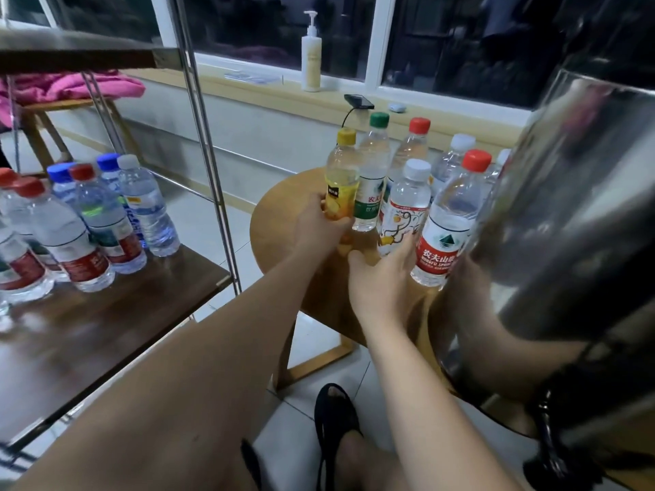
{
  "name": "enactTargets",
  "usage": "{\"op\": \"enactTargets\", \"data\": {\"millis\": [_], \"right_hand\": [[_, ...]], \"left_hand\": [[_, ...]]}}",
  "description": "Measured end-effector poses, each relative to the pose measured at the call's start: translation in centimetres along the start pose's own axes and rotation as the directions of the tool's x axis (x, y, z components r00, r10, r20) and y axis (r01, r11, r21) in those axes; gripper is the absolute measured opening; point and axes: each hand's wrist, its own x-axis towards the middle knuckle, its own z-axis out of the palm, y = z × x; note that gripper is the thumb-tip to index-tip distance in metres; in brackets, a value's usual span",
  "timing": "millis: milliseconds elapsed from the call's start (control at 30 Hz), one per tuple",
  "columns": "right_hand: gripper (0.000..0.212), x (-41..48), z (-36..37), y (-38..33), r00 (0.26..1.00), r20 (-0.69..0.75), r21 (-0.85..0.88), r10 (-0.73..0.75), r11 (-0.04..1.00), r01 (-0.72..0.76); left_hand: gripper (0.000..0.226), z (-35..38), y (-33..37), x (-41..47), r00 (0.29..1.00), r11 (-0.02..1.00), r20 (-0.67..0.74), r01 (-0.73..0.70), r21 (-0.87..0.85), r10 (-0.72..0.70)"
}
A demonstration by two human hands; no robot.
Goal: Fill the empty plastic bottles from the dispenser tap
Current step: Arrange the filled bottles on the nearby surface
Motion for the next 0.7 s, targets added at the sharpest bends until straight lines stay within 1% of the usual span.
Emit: {"op": "enactTargets", "data": {"millis": [67, 133, 233, 300, 400, 500, 600, 700], "right_hand": [[0.109, 0.0, 0.6, -0.2, 1.0, -0.028, 0.046, 0.003, 0.999, -0.002], [0.107, 0.3, 1.0, -0.4, 0.998, -0.056, 0.06, 0.041, 0.998, -0.037], [0.091, 1.2, 1.3, -0.2, 0.996, -0.072, 0.028, 0.053, 0.998, -0.051], [0.083, 1.7, 1.5, 0.2, 0.995, -0.09, 0.015, 0.039, 0.999, -0.038], [0.088, 2.2, 2.0, 0.8, 0.995, -0.087, 0.06, 0.037, 0.998, -0.032], [0.09, 2.7, 2.1, 0.9, 0.995, -0.099, 0.058, 0.033, 0.998, -0.028], [0.08, 3.5, 2.1, 0.8, 0.995, -0.093, 0.044, 0.035, 0.999, -0.031], [0.067, 4.1, 2.0, 0.6, 0.998, -0.059, -0.007, 0.019, 1.0, -0.019]], "left_hand": [[0.068, -0.4, 0.7, -0.6, 1.0, 1.0, 0.019, -0.006, 0.004, 0.006], [0.059, -0.9, 1.6, -1.4, 0.999, 1.0, 0.05, -0.018, 0.006, 0.017], [0.055, -1.2, 1.9, -1.7, 0.995, 0.999, 0.094, -0.036, 0.008, 0.035], [0.055, -1.3, 2.1, -1.9, 0.993, 0.999, 0.112, -0.038, 0.012, 0.037], [0.057, -1.5, 2.2, -2.2, 0.991, 0.999, 0.125, -0.042, 0.004, 0.041], [0.062, -1.9, 2.4, -2.7, 0.99, 0.998, 0.13, -0.062, 0.006, 0.061], [0.07, -2.4, 2.2, -2.9, 0.989, 0.997, 0.13, -0.078, 0.009, 0.077], [0.066, -3.8, 2.1, -3.1, 0.984, 0.995, 0.157, -0.088, 0.051, 0.079]]}}
